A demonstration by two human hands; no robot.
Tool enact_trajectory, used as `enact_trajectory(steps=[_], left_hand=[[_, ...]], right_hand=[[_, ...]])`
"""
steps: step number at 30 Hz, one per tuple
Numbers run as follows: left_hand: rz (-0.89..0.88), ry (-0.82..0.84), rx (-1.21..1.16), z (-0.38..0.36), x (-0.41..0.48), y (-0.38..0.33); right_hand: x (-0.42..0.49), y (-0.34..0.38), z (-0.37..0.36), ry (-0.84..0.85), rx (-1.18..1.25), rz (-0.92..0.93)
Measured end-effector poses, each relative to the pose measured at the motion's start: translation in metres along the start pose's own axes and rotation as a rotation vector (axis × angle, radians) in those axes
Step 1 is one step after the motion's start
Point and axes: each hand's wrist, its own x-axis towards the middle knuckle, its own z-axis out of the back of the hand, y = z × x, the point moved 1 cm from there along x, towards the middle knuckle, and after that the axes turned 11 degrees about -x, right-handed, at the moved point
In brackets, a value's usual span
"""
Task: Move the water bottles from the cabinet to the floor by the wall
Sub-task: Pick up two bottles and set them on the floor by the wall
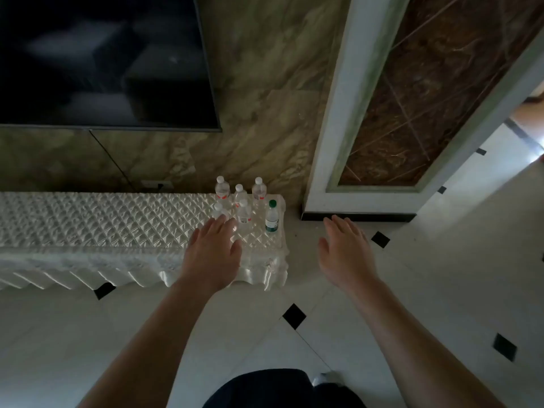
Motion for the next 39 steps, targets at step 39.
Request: enact_trajectory(steps=[39], left_hand=[[0.396,-0.086,0.085,-0.038,0.161,-0.032]], right_hand=[[0.265,-0.025,-0.012,0.041,0.003,0.471]])
